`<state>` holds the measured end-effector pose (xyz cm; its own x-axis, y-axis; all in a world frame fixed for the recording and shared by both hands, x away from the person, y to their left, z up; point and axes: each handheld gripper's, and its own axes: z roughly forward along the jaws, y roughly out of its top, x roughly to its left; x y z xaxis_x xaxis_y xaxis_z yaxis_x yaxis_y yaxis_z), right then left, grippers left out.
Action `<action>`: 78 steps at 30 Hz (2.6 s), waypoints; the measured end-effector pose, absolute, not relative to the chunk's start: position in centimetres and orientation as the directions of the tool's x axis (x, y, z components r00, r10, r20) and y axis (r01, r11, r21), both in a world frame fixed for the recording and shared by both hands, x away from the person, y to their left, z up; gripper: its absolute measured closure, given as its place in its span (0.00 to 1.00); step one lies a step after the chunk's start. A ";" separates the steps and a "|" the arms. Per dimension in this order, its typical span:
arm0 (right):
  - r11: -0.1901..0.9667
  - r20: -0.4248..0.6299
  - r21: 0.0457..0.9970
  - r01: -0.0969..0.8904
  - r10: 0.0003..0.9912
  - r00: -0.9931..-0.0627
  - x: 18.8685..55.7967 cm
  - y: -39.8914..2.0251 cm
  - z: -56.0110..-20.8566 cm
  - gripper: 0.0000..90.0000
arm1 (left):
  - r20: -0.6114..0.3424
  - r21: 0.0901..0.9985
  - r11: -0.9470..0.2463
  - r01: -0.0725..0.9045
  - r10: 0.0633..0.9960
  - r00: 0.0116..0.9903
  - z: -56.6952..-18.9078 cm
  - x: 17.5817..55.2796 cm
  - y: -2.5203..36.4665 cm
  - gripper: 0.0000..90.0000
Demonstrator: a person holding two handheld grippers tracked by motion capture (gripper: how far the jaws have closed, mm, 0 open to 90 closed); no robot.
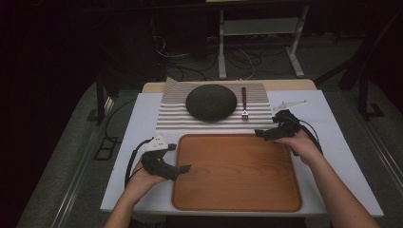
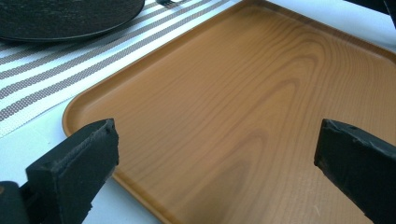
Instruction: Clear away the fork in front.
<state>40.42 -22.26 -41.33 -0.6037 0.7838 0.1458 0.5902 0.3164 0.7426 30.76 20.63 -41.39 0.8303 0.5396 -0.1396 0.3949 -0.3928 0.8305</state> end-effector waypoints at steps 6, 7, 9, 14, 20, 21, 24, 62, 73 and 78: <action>0.317 0.146 0.734 0.600 0.789 -0.596 41.8 -21.6 -41.1 0.00 | -0.141 0.833 -0.388 0.394 0.540 0.830 -41.3 30.7 20.6 0.00; 0.319 0.144 0.733 0.601 0.791 -0.595 42.0 -21.5 -41.1 0.00 | -0.141 0.833 -0.388 0.394 0.540 0.830 -41.3 30.7 20.6 0.00; 0.323 0.140 0.731 0.602 0.791 -0.595 42.4 -21.3 -41.0 0.00 | -0.141 0.834 -0.388 0.394 0.540 0.830 -41.3 30.7 20.6 0.00; 0.323 0.140 0.727 0.606 0.794 -0.591 43.3 -20.9 -40.8 0.00 | -0.142 0.835 -0.385 0.393 0.540 0.830 -41.3 30.7 20.6 0.00; 0.322 0.140 0.718 0.617 0.802 -0.581 44.4 -20.7 -40.6 0.03 | -0.143 0.835 -0.385 0.393 0.537 0.831 -41.3 30.7 20.6 0.00; 0.325 0.135 0.716 0.617 0.803 -0.580 44.6 -20.6 -40.6 0.04 | -0.143 0.835 -0.384 0.393 0.538 0.831 -41.3 30.7 20.6 0.00; 0.331 0.130 0.708 0.624 0.808 -0.575 45.1 -20.4 -40.4 0.07 | -0.142 0.835 -0.384 0.393 0.539 0.830 -41.3 30.8 20.6 0.00; 0.319 0.135 0.520 0.792 0.885 -0.445 55.0 -17.3 -40.7 0.50 | -0.133 0.842 -0.384 0.378 0.533 0.836 -41.2 30.7 20.4 0.00; 0.308 0.136 0.446 0.841 0.905 -0.403 58.2 -15.9 -41.0 0.57 | -0.136 0.844 -0.380 0.379 0.531 0.837 -41.2 30.7 20.5 0.00; 0.315 0.114 0.413 0.855 0.913 -0.392 59.1 -15.5 -41.5 0.60 | -0.136 0.846 -0.377 0.378 0.532 0.836 -41.1 30.7 20.6 0.00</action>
<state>59.13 -15.49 -41.48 -0.3917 0.9130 0.1138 0.8546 0.3152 0.4127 30.69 20.62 -41.14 0.8360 0.5316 -0.1361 0.3775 -0.3772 0.8457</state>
